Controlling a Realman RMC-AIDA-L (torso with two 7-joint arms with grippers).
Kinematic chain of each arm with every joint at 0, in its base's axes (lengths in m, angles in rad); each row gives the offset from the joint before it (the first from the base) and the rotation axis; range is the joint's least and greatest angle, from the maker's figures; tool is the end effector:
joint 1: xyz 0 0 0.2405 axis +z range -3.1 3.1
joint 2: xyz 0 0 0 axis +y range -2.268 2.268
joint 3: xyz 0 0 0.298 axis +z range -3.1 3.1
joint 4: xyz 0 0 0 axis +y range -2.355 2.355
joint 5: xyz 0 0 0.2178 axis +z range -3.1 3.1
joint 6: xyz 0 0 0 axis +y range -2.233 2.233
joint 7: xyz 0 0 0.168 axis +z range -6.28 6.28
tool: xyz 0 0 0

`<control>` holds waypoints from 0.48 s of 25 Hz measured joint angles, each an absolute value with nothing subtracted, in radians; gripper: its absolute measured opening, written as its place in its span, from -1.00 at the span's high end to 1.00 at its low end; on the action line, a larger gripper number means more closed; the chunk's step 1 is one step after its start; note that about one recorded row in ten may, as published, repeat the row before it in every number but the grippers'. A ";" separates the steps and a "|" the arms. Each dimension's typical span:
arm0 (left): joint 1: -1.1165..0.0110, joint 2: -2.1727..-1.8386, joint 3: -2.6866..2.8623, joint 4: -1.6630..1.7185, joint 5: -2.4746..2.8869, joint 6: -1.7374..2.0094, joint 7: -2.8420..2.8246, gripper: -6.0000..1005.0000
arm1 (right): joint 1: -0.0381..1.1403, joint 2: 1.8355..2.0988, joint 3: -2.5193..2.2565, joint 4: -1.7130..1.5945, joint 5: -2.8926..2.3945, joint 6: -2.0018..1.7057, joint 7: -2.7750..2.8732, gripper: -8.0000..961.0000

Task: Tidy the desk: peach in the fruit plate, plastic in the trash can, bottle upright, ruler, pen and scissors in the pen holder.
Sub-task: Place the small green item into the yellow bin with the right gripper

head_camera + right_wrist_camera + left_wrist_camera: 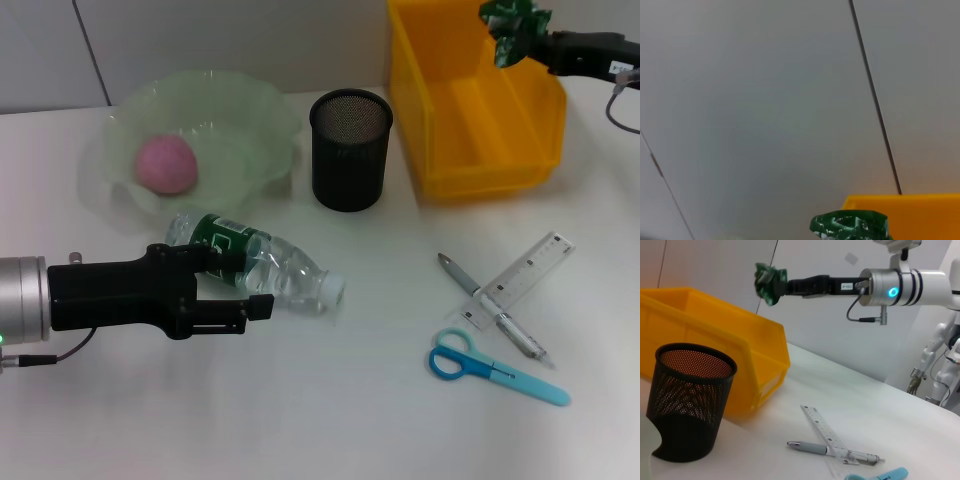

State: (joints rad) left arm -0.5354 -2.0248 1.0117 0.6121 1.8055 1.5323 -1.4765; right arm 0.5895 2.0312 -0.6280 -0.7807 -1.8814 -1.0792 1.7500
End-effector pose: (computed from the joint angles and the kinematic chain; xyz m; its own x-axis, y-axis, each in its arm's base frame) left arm -0.2706 0.3567 -0.0587 0.7994 0.3979 0.4501 0.4418 -0.8971 0.0084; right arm 0.3039 0.4656 0.0542 0.5906 -0.3813 -0.7112 -0.7883 -0.4612 -0.4072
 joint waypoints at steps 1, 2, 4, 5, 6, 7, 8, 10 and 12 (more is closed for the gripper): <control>-0.535 -2.025 1.012 0.612 1.805 1.532 -1.476 -0.62 | 0.596 2.027 -0.635 -0.769 -1.888 -1.070 1.748 0.84; -0.535 -2.025 1.012 0.612 1.806 1.532 -1.476 -0.62 | 0.602 2.024 -0.640 -0.760 -1.896 -1.064 1.748 0.82; -0.535 -2.025 1.012 0.612 1.805 1.533 -1.476 -0.62 | 0.611 2.019 -0.643 -0.748 -1.903 -1.056 1.748 0.78; -0.535 -2.025 1.012 0.612 1.805 1.534 -1.477 -0.62 | 0.614 2.019 -0.643 -0.745 -1.904 -1.053 1.748 0.75; -0.535 -2.025 1.012 0.612 1.805 1.535 -1.477 -0.62 | 0.616 2.018 -0.643 -0.743 -1.905 -1.050 1.748 0.73; -0.535 -2.025 1.012 0.612 1.805 1.535 -1.477 -0.62 | 0.617 2.018 -0.643 -0.743 -1.905 -1.046 1.748 0.71; -0.535 -2.025 1.012 0.612 1.805 1.535 -1.477 -0.62 | 0.617 2.018 -0.644 -0.743 -1.905 -1.043 1.748 0.69; -0.535 -2.025 1.012 0.612 1.805 1.535 -1.477 -0.62 | 0.619 2.019 -0.648 -0.743 -1.905 -1.041 1.748 0.65; -0.535 -2.025 1.012 0.612 1.805 1.534 -1.476 -0.62 | 0.620 2.019 -0.652 -0.744 -1.905 -1.041 1.751 0.39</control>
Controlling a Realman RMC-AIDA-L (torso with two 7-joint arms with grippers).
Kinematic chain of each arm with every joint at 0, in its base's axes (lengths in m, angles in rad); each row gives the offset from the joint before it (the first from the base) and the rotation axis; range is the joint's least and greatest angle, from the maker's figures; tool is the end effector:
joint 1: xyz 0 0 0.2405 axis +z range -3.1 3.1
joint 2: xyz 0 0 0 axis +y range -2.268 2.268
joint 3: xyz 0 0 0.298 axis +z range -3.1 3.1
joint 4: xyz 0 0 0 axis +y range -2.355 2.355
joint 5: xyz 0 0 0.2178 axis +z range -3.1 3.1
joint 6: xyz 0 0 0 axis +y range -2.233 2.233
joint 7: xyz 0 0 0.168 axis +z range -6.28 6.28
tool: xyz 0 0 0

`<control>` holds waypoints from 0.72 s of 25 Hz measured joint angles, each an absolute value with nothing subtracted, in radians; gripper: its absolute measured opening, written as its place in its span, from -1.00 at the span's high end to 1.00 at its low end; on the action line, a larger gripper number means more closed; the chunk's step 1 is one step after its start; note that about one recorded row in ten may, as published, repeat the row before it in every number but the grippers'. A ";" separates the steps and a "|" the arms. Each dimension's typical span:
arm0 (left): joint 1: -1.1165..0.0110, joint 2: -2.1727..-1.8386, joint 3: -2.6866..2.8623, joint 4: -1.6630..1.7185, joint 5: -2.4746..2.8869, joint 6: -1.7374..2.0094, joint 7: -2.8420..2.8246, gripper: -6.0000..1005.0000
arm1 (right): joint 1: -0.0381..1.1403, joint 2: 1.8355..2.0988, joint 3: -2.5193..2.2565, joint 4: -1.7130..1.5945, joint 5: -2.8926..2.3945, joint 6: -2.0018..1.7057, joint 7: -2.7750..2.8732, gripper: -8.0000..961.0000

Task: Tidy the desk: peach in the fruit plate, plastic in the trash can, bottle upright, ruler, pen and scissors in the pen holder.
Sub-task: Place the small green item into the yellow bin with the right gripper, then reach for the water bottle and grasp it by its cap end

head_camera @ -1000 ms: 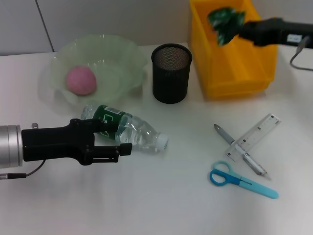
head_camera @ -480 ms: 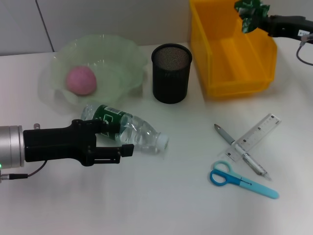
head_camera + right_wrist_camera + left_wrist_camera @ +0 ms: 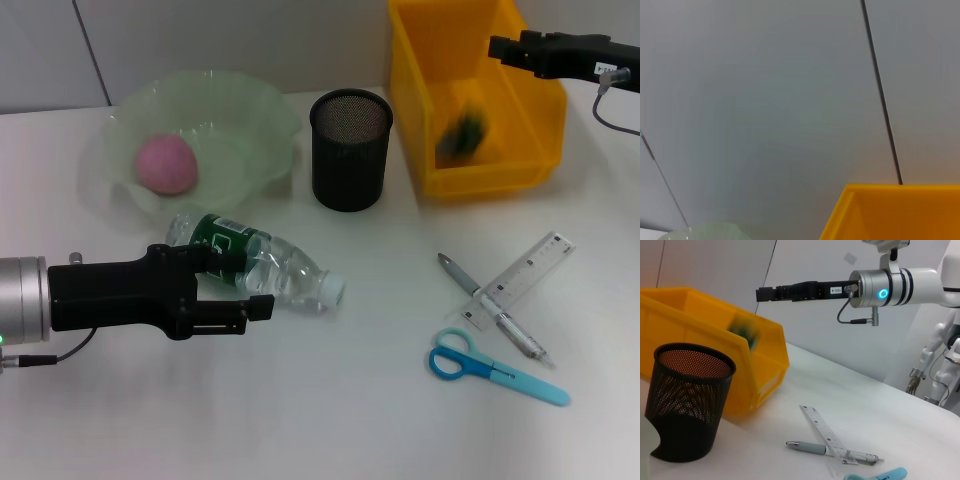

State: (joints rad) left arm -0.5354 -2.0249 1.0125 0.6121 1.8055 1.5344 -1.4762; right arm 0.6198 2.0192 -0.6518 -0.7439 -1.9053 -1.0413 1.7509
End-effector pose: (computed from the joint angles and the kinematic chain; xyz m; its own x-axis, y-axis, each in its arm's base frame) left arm -0.2704 0.3563 -0.0589 0.7997 0.3976 0.4498 0.4404 -0.8977 0.0106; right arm 0.3008 0.4751 0.0476 0.6116 -0.3994 -0.6829 -0.7773 -0.4640 -0.4248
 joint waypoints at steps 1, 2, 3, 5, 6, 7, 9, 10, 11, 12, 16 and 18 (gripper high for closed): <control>-0.535 -2.025 1.012 0.612 1.805 1.534 -1.476 -0.62 | 0.620 2.019 -0.652 -0.745 -1.905 -1.041 1.752 0.15; -0.535 -2.025 1.012 0.612 1.805 1.534 -1.476 -0.62 | 0.620 2.019 -0.652 -0.745 -1.905 -1.041 1.752 0.06; -0.535 -2.025 1.012 0.612 1.805 1.534 -1.476 -0.62 | 0.620 2.020 -0.652 -0.746 -1.905 -1.041 1.752 -0.03; -0.535 -2.025 1.012 0.612 1.805 1.534 -1.476 -0.62 | 0.620 2.019 -0.652 -0.747 -1.905 -1.041 1.753 -0.21; -0.535 -2.025 1.012 0.612 1.805 1.534 -1.476 -0.62 | 0.620 2.019 -0.652 -0.747 -1.905 -1.040 1.754 -0.30; -0.535 -2.025 1.012 0.612 1.805 1.534 -1.476 -0.62 | 0.620 2.019 -0.652 -0.747 -1.905 -1.040 1.754 -0.34; -0.535 -2.025 1.012 0.612 1.805 1.533 -1.475 -0.62 | 0.620 2.019 -0.652 -0.747 -1.905 -1.040 1.754 -0.43; -0.535 -2.025 1.012 0.612 1.805 1.533 -1.475 -0.62 | 0.620 2.019 -0.652 -0.747 -1.905 -1.040 1.754 -0.47; -0.537 -2.024 1.012 0.612 1.805 1.532 -1.474 -0.62 | 0.620 2.019 -0.650 -0.748 -1.902 -1.040 1.754 -0.51; -0.538 -2.024 1.013 0.612 1.805 1.532 -1.474 -0.62 | 0.620 2.019 -0.650 -0.748 -1.902 -1.040 1.754 -0.51; -0.538 -2.022 1.011 0.612 1.805 1.534 -1.476 -0.62 | 0.619 2.019 -0.640 -0.749 -1.893 -1.040 1.754 -0.51; -0.538 -2.022 1.011 0.612 1.805 1.534 -1.477 -0.62 | 0.617 2.020 -0.640 -0.749 -1.883 -1.042 1.754 -0.51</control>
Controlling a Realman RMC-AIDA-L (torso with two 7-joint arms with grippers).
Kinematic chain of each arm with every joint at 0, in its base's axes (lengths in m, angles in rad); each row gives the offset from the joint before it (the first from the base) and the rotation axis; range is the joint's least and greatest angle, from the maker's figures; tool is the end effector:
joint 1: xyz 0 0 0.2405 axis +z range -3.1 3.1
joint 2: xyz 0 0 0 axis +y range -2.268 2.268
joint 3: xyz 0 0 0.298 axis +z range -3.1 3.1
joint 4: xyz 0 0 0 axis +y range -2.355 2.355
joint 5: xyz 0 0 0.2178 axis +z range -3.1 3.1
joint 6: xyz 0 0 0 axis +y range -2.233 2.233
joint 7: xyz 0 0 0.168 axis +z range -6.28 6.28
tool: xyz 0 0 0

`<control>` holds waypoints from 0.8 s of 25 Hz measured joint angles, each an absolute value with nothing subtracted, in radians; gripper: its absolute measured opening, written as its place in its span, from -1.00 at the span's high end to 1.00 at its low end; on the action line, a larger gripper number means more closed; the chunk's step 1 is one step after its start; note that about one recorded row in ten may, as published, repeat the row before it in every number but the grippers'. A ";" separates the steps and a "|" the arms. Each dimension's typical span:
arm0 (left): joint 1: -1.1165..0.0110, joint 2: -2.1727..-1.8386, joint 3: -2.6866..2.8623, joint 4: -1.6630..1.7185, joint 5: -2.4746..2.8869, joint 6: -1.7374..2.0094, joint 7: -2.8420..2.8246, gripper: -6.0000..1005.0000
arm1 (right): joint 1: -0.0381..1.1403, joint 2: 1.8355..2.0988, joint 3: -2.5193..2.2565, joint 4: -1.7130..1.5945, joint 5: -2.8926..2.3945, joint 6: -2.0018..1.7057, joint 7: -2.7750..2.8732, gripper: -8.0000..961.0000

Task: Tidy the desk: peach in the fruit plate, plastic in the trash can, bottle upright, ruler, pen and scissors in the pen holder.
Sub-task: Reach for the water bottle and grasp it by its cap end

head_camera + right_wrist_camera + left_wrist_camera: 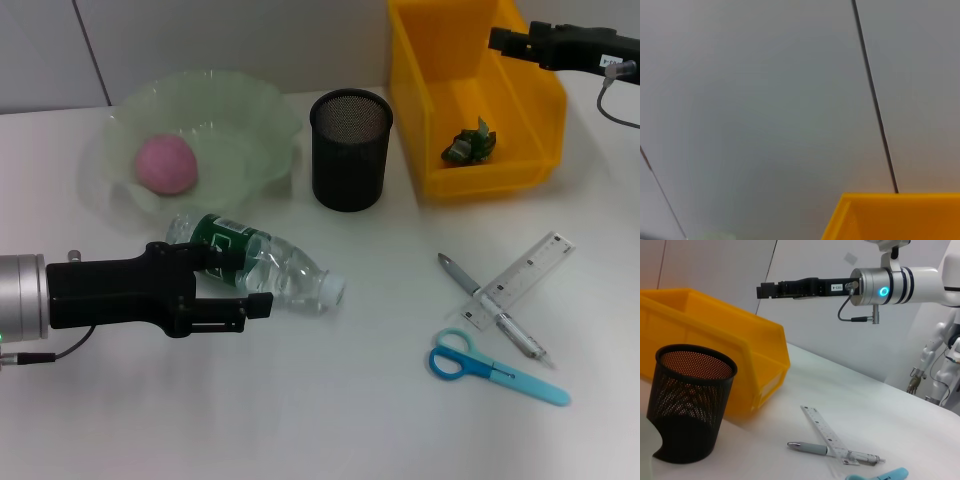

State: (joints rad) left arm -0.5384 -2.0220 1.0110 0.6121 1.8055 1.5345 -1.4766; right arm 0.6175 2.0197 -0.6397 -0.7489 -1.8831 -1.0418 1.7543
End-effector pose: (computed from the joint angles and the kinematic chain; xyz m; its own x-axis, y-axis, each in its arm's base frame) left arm -0.2701 0.3577 -0.0574 0.8013 0.3949 0.4494 0.4386 -0.8987 0.0077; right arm 0.3000 0.4758 0.0529 0.5925 -0.3857 -0.7072 -0.7895 -0.4526 -0.4145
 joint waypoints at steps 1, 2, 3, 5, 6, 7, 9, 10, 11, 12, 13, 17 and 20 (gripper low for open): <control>-0.538 -2.022 1.011 0.612 1.805 1.535 -1.477 -0.62 | 0.615 2.020 -0.639 -0.749 -1.869 -1.045 1.754 -0.51; -0.538 -2.022 1.011 0.612 1.805 1.535 -1.477 -0.62 | 0.609 2.021 -0.639 -0.749 -1.837 -1.054 1.747 -0.51; -0.539 -2.022 1.011 0.613 1.805 1.535 -1.477 -0.62 | 0.602 2.020 -0.638 -0.749 -1.800 -1.067 1.737 -0.51; -0.539 -2.022 1.012 0.613 1.805 1.535 -1.476 -0.62 | 0.585 2.016 -0.638 -0.746 -1.722 -1.111 1.709 -0.51; -0.540 -2.022 1.012 0.613 1.805 1.536 -1.475 -0.62 | 0.574 2.012 -0.637 -0.744 -1.680 -1.140 1.694 -0.51; -0.540 -2.022 1.012 0.613 1.805 1.536 -1.475 -0.62 | 0.560 2.007 -0.637 -0.741 -1.632 -1.177 1.679 -0.51; -0.540 -2.022 1.012 0.613 1.806 1.538 -1.475 -0.62 | 0.540 2.001 -0.637 -0.738 -1.572 -1.238 1.657 -0.51; -0.540 -2.022 1.012 0.613 1.806 1.538 -1.475 -0.62 | 0.530 1.997 -0.636 -0.735 -1.542 -1.281 1.643 -0.51; -0.540 -2.022 1.012 0.613 1.806 1.539 -1.474 -0.62 | 0.520 1.993 -0.636 -0.730 -1.516 -1.324 1.630 -0.51; -0.540 -2.022 1.012 0.614 1.806 1.540 -1.474 -0.62 | 0.513 1.985 -0.637 -0.723 -1.502 -1.367 1.622 -0.51; -0.540 -2.022 1.012 0.615 1.805 1.542 -1.474 -0.62 | 0.501 1.967 -0.637 -0.706 -1.490 -1.452 1.608 -0.51; -0.540 -2.023 1.012 0.616 1.806 1.543 -1.472 -0.61 | 0.491 1.935 -0.643 -0.670 -1.502 -1.556 1.587 -0.51; -0.540 -2.023 1.012 0.615 1.806 1.543 -1.469 -0.61 | 0.486 1.900 -0.646 -0.636 -1.552 -1.641 1.577 -0.51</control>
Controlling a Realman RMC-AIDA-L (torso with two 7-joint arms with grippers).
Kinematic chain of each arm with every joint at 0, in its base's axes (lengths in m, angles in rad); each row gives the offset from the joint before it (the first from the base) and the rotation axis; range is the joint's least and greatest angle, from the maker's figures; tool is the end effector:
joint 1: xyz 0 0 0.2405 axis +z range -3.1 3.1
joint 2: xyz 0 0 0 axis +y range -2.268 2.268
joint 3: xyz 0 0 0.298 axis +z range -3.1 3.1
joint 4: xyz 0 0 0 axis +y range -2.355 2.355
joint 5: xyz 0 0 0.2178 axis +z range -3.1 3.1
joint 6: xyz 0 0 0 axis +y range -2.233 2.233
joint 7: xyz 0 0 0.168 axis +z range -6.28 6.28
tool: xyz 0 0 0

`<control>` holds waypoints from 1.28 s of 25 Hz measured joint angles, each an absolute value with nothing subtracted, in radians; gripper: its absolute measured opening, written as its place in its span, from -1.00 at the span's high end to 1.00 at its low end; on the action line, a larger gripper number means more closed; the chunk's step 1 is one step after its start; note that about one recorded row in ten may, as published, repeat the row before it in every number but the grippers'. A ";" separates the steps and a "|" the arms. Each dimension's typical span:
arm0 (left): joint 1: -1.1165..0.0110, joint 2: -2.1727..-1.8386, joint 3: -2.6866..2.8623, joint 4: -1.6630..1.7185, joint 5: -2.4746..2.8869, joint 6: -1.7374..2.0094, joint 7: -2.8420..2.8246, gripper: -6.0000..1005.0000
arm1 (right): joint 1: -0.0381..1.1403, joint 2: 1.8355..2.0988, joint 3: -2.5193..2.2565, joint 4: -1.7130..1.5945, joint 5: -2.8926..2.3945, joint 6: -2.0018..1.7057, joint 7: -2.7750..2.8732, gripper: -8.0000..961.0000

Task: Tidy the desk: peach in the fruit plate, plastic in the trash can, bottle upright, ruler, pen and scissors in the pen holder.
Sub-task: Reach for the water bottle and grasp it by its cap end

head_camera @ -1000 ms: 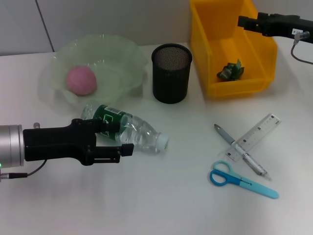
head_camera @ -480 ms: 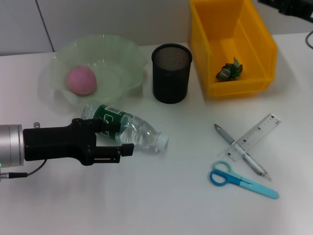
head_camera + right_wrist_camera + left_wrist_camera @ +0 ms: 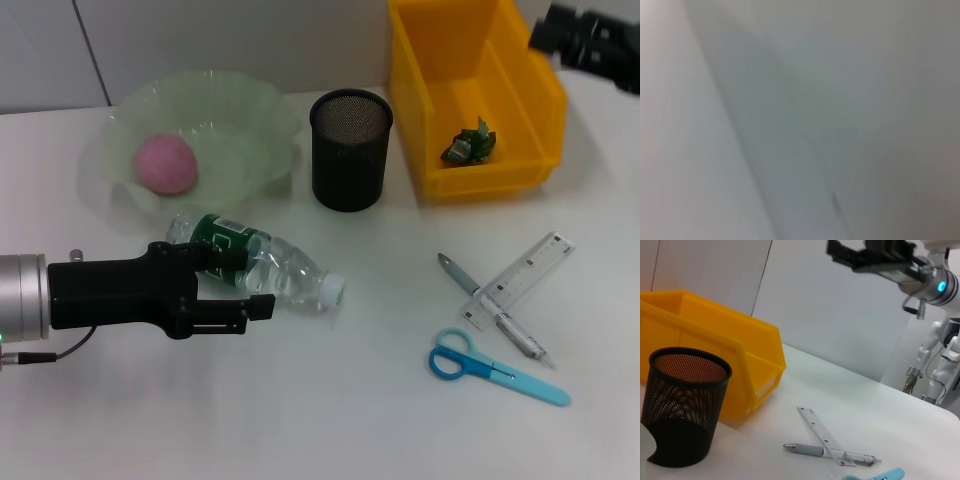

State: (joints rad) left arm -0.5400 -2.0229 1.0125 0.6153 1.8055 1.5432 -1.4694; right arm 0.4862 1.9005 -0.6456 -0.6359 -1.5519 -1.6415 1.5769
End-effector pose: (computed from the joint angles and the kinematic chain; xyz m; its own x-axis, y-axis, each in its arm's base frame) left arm -0.2681 0.3570 -0.0575 0.8062 0.3844 0.4498 0.4250 -0.9051 0.0116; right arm 0.2883 0.3887 0.0900 0.5250 -0.2557 -0.8118 -0.6042 -0.7838 -0.1438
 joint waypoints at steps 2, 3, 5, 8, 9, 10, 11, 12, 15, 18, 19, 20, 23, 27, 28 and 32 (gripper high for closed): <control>-0.540 -2.023 1.012 0.615 1.806 1.543 -1.469 -0.61 | 0.484 1.886 -0.642 -0.630 -1.607 -1.686 1.576 -0.51; -0.540 -2.023 1.012 0.615 1.806 1.543 -1.469 -0.61 | 0.483 1.881 -0.641 -0.631 -1.641 -1.708 1.575 -0.51; -0.540 -2.023 1.012 0.615 1.806 1.543 -1.468 -0.61 | 0.483 1.877 -0.642 -0.640 -1.711 -1.742 1.575 -0.51; -0.542 -2.023 1.012 0.613 1.806 1.541 -1.467 -0.61 | 0.495 1.879 -0.651 -0.660 -1.860 -1.773 1.566 -0.51; -0.542 -2.023 1.012 0.613 1.806 1.541 -1.467 -0.61 | 0.495 1.879 -0.651 -0.660 -1.860 -1.773 1.566 -0.51; -0.543 -2.022 1.012 0.613 1.806 1.541 -1.467 -0.61 | 0.500 1.882 -0.651 -0.661 -1.898 -1.778 1.562 -0.51; -0.544 -2.022 1.012 0.613 1.806 1.541 -1.468 -0.61 | 0.505 1.885 -0.652 -0.663 -1.934 -1.783 1.556 -0.51; -0.545 -2.021 1.012 0.612 1.806 1.540 -1.468 -0.61 | 0.509 1.889 -0.652 -0.664 -1.966 -1.787 1.550 -0.51; -0.546 -2.019 1.012 0.612 1.808 1.538 -1.468 -0.61 | 0.518 1.905 -0.662 -0.676 -2.046 -1.792 1.528 -0.51; -0.548 -2.019 1.012 0.612 1.816 1.536 -1.471 -0.61 | 0.519 1.917 -0.681 -0.695 -2.093 -1.788 1.520 -0.51; -0.549 -2.019 1.012 0.612 1.819 1.536 -1.471 -0.61 | 0.519 1.920 -0.685 -0.702 -2.106 -1.786 1.520 -0.51; -0.550 -2.019 1.012 0.612 1.821 1.535 -1.472 -0.61 | 0.519 1.923 -0.688 -0.706 -2.115 -1.784 1.518 -0.51; -0.553 -2.020 1.012 0.613 1.828 1.534 -1.473 -0.61 | 0.515 1.931 -0.689 -0.721 -2.126 -1.781 1.509 -0.51; -0.563 -2.022 1.012 0.622 1.830 1.535 -1.473 -0.61 | 0.513 1.932 -0.687 -0.724 -2.127 -1.780 1.509 -0.51; -0.573 -2.022 1.012 0.633 1.831 1.537 -1.471 -0.61 | 0.511 1.932 -0.685 -0.723 -2.127 -1.779 1.509 -0.51; -0.646 -2.029 1.014 0.717 1.891 1.542 -1.464 -0.61 | 0.509 1.932 -0.683 -0.718 -2.135 -1.774 1.519 -0.51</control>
